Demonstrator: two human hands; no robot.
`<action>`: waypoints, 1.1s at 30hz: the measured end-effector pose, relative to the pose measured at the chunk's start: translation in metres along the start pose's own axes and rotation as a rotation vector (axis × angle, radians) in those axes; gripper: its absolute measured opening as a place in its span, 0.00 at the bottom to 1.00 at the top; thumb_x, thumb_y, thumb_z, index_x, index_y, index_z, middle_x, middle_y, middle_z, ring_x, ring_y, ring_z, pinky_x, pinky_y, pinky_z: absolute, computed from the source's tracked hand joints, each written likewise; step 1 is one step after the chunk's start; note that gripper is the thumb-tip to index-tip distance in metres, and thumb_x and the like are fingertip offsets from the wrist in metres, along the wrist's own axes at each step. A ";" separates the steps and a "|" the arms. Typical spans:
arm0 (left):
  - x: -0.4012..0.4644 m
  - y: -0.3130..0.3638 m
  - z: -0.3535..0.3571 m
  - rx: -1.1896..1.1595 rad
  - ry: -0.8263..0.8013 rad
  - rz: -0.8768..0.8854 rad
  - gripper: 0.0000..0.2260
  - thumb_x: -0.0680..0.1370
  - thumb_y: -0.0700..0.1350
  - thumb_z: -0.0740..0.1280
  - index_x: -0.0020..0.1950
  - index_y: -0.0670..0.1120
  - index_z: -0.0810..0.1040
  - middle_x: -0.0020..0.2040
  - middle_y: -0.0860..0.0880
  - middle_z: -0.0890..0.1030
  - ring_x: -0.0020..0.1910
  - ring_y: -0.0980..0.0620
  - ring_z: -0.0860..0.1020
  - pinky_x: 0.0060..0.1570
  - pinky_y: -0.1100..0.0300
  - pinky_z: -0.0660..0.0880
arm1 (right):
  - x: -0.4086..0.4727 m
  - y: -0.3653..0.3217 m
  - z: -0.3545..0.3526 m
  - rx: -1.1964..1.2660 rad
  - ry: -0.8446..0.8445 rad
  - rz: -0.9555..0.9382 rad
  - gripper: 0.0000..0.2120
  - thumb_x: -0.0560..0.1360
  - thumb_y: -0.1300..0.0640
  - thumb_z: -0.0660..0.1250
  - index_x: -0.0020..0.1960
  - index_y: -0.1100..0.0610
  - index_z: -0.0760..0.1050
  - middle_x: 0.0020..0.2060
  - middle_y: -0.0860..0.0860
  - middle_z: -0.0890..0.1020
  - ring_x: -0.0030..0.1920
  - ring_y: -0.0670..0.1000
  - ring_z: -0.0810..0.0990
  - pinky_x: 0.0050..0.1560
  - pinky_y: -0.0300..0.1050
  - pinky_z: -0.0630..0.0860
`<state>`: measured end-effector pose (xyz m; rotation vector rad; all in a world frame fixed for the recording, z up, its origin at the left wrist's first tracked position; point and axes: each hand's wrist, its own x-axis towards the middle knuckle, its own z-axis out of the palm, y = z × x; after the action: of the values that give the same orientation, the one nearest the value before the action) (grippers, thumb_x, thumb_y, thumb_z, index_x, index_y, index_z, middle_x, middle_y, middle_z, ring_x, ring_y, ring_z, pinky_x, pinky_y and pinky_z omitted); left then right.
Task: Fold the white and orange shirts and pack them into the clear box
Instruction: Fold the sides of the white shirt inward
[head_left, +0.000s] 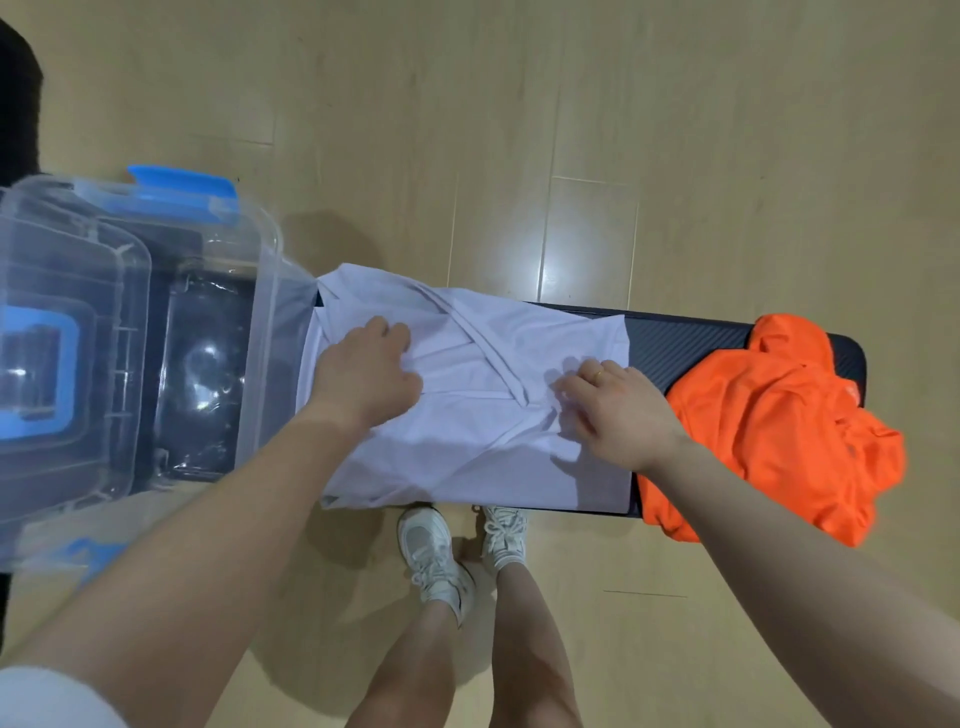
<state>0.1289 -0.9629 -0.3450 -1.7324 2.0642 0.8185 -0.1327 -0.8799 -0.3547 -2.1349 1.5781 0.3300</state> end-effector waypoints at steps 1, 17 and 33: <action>0.004 0.002 -0.001 -0.047 0.106 0.037 0.11 0.72 0.41 0.61 0.55 0.43 0.72 0.51 0.45 0.72 0.48 0.44 0.71 0.39 0.56 0.63 | 0.002 0.000 -0.001 0.031 0.021 0.038 0.14 0.69 0.52 0.58 0.46 0.58 0.77 0.35 0.54 0.77 0.34 0.58 0.77 0.33 0.43 0.67; 0.063 0.004 -0.018 0.453 0.165 0.113 0.15 0.68 0.33 0.68 0.52 0.44 0.72 0.49 0.45 0.75 0.52 0.43 0.72 0.49 0.54 0.63 | 0.022 0.013 -0.014 0.080 -0.106 0.120 0.10 0.77 0.58 0.58 0.56 0.59 0.72 0.55 0.55 0.75 0.51 0.59 0.76 0.38 0.45 0.64; -0.021 -0.012 0.035 0.383 0.108 0.197 0.15 0.59 0.36 0.74 0.43 0.39 0.77 0.39 0.41 0.77 0.32 0.42 0.75 0.27 0.57 0.68 | 0.005 0.000 0.001 -0.011 -0.032 0.104 0.24 0.56 0.59 0.77 0.52 0.59 0.77 0.46 0.58 0.80 0.38 0.60 0.80 0.31 0.46 0.74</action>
<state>0.1407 -0.9263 -0.3631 -1.4091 2.3067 0.3500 -0.1314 -0.8837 -0.3581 -2.0499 1.6764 0.4052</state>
